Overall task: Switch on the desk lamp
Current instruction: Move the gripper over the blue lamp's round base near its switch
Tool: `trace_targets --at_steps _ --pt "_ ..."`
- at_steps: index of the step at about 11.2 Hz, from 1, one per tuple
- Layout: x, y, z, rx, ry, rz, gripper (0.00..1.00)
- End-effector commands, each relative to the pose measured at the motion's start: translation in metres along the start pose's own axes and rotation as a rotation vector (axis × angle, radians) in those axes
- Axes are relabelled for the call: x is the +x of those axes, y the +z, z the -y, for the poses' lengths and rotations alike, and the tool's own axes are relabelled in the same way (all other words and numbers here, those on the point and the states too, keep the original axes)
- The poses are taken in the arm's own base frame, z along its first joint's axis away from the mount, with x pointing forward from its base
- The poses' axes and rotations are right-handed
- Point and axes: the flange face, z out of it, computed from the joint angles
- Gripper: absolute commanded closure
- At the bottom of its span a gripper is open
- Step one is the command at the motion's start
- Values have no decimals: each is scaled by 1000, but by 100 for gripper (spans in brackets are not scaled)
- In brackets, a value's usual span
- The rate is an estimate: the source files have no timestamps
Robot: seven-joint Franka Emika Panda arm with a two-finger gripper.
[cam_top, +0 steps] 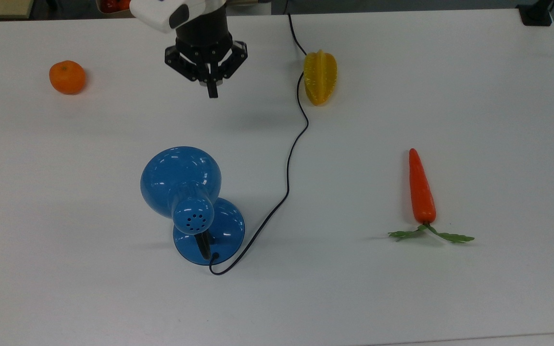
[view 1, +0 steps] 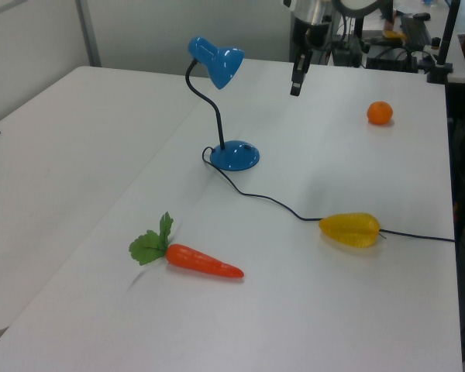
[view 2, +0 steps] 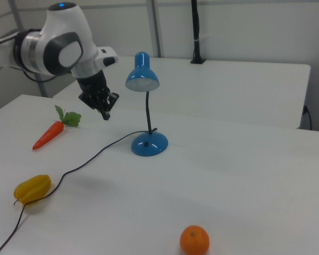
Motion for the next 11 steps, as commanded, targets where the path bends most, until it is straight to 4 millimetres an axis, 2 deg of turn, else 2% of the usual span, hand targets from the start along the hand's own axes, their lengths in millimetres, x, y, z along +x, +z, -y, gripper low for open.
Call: trace_targets --at_steps 1,4,6,7,9,11 --pt "3 34 -10 -19 -12 -61 100" --pt "14 63 -21 -24 10 -121 100" --pt "16 91 -22 -30 12 -147 100" --pt "18 98 -23 -36 14 -177 100" --pt "17 114 -24 -44 21 -225 100" --pt "15 140 -24 -59 25 -298 100"
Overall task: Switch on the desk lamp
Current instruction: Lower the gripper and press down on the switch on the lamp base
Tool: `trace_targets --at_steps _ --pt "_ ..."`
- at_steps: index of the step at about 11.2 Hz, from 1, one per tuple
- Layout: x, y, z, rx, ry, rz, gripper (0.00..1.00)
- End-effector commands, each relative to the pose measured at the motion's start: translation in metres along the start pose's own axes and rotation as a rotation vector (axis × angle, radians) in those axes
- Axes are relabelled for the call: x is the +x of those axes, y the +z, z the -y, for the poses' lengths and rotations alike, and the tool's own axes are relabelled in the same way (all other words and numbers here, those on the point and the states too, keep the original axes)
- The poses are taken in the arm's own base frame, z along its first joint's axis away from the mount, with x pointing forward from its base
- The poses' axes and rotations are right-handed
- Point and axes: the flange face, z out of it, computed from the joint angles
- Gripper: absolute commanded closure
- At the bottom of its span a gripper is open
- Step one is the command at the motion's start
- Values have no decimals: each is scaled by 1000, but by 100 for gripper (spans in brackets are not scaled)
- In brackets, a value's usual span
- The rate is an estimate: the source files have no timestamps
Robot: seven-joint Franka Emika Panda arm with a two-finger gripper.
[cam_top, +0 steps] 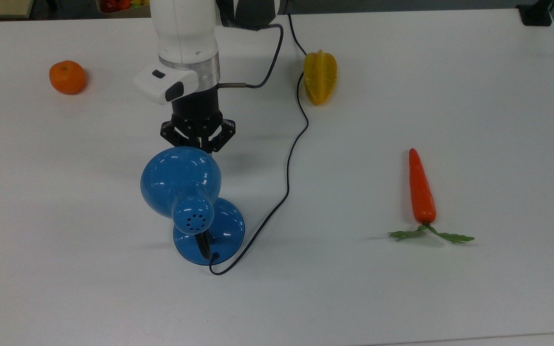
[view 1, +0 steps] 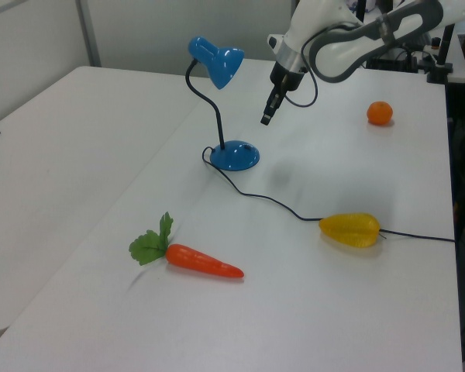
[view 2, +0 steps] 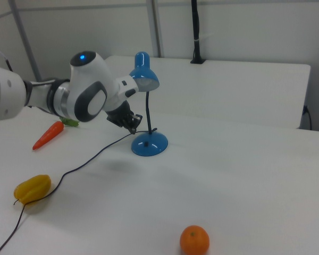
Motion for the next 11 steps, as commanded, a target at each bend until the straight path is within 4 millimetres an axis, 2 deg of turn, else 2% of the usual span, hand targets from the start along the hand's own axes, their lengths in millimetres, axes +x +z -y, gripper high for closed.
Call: trace_targets --at_steps 1,5,11 --pt "-12 28 0 -15 3 -102 100" --pt "-14 57 0 -25 3 -152 100" --pt "-5 82 -1 -30 -2 -170 100"
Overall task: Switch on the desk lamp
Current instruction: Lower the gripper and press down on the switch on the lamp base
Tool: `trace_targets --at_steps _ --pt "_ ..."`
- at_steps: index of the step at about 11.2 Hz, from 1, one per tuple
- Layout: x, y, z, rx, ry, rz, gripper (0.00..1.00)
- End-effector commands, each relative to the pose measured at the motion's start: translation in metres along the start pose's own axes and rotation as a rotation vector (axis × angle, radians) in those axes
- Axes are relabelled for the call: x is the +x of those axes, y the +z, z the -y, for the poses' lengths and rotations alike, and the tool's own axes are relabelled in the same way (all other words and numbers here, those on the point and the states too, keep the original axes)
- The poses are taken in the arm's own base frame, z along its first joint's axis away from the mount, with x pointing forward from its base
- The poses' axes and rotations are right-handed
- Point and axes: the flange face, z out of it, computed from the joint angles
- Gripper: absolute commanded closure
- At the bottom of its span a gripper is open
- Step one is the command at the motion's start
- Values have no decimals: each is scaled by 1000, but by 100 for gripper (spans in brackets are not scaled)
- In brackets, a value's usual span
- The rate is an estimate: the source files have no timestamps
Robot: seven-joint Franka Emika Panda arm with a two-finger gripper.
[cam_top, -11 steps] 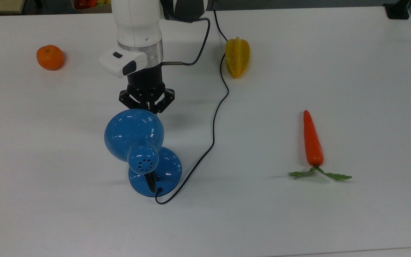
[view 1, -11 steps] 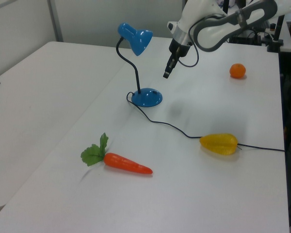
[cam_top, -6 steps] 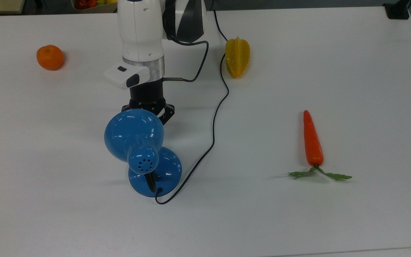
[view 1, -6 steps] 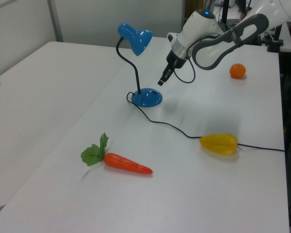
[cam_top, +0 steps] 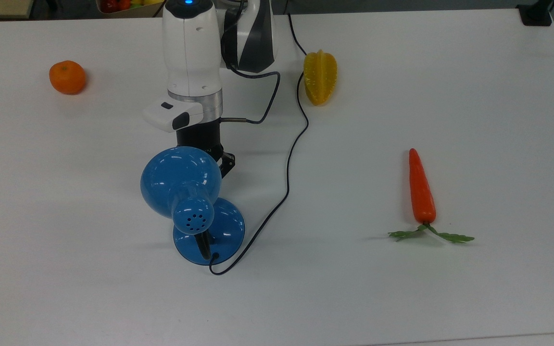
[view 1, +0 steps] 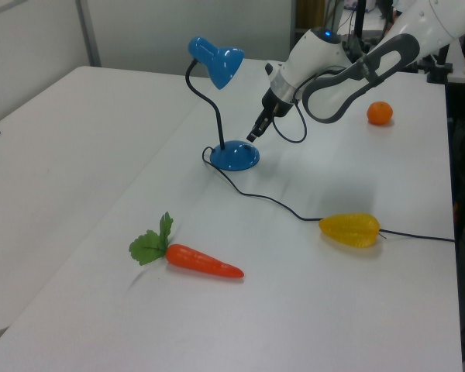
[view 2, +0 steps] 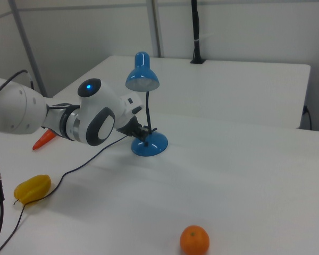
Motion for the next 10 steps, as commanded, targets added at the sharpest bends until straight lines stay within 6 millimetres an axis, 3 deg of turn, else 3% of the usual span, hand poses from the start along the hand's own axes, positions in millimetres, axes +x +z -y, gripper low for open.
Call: trace_targets --at_steps 1,10 --pt "8 13 -1 -5 -2 -29 100" --pt "5 33 0 -6 -12 -15 100"
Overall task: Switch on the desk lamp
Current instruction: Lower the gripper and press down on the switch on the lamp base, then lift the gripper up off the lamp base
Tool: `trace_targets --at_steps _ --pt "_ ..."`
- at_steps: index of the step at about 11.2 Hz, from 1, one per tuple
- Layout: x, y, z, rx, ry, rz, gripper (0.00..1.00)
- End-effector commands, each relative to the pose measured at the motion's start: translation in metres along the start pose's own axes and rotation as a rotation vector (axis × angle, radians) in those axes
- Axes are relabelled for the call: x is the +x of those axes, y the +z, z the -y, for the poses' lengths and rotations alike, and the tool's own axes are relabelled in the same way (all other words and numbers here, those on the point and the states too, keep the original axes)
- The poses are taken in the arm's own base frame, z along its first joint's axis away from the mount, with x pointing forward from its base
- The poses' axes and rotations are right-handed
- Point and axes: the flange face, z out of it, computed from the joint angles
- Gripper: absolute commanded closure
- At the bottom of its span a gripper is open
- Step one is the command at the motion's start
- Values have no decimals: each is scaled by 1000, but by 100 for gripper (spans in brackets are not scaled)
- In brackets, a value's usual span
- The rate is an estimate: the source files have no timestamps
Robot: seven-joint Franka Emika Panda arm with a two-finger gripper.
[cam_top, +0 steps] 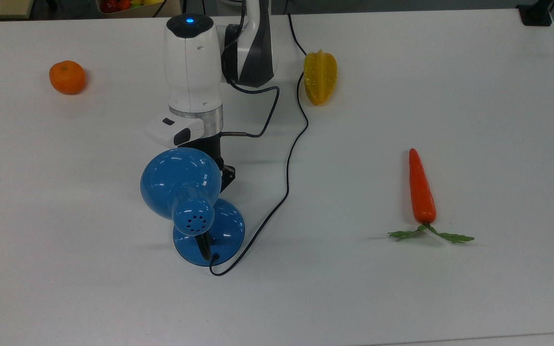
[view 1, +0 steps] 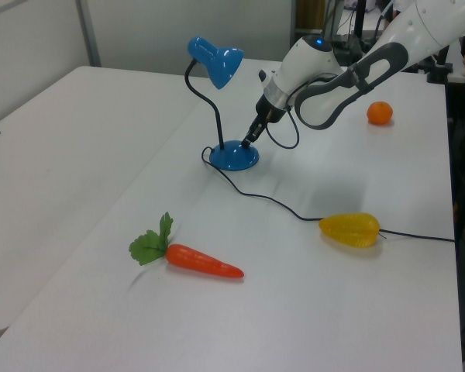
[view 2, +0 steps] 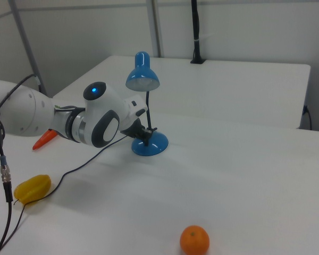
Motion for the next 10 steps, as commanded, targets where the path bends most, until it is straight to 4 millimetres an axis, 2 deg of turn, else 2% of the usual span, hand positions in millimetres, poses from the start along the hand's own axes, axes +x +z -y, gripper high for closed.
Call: trace_targets --at_steps 1,7,10 --pt "-1 11 0 -5 -13 -14 100" --pt "-4 16 1 -5 -19 -5 100" --pt "1 6 0 -6 -17 -18 100"
